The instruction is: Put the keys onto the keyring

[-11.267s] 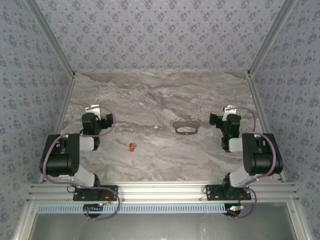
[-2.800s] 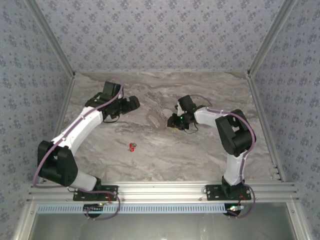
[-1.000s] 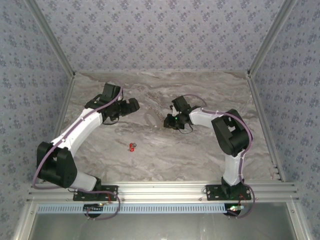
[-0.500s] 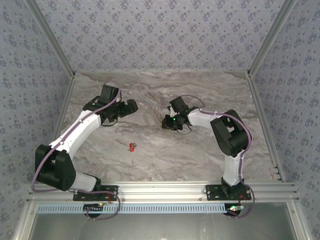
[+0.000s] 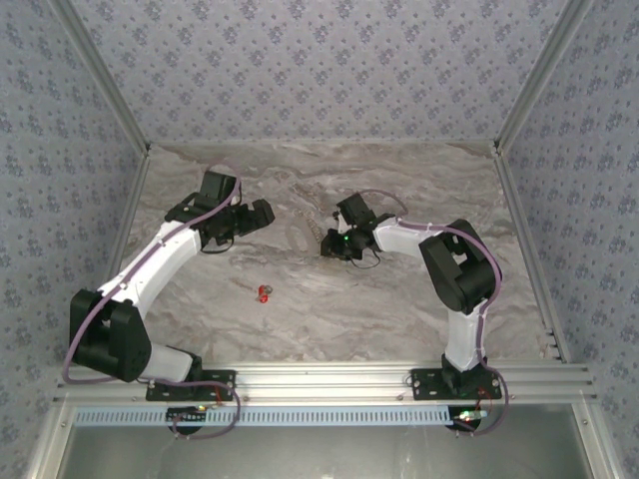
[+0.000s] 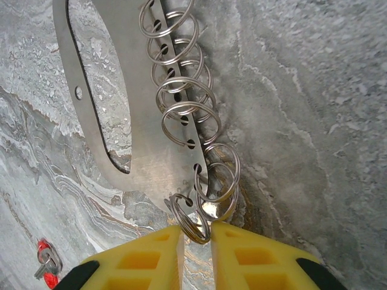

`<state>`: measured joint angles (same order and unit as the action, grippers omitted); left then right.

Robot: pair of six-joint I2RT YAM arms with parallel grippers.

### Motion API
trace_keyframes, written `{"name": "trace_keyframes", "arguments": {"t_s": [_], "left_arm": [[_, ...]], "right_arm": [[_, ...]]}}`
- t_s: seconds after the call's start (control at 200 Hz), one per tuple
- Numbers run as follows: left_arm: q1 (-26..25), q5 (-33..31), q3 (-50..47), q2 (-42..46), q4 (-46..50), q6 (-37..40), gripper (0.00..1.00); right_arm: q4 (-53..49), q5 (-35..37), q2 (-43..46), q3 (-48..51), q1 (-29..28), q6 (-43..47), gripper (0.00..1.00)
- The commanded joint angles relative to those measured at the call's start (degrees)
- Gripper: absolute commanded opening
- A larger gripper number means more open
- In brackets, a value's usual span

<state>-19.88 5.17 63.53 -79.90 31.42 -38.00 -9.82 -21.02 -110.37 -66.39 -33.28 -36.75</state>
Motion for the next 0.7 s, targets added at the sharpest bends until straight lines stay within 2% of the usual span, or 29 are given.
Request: {"name": "trace_keyframes", "arguments": {"t_s": [0.0, 0.095, 0.17, 0.52, 0.695], "left_arm": [[0.5, 0.5, -0.3, 1.6, -0.5, 0.8, 0.98], [0.5, 0.6, -0.3, 1.4, -0.6, 0.8, 0.98], [0.5, 0.7, -0.3, 1.4, -0.7, 0.8, 0.98], [0.6, 0.7, -0.4, 1.4, -0.7, 0.8, 0.98], [0.6, 0.8, -0.6, 1.5, -0.7, 0.7, 0.98]], "right_arm": [[0.4, -0.6, 0.0, -1.5, -0.4, -1.3, 0.22], [0.2, 0.0, -0.7, -1.4, -0.5, -1.3, 0.31], [0.2, 0.4, -1.2, -2.4, -0.6, -1.5, 0.32], [0.0, 0.6, -2.8, -4.3, -1.1, -1.6, 0.25], [-0.2, 0.5, -3.0, -3.7, -1.5, -1.2, 0.25]]}}
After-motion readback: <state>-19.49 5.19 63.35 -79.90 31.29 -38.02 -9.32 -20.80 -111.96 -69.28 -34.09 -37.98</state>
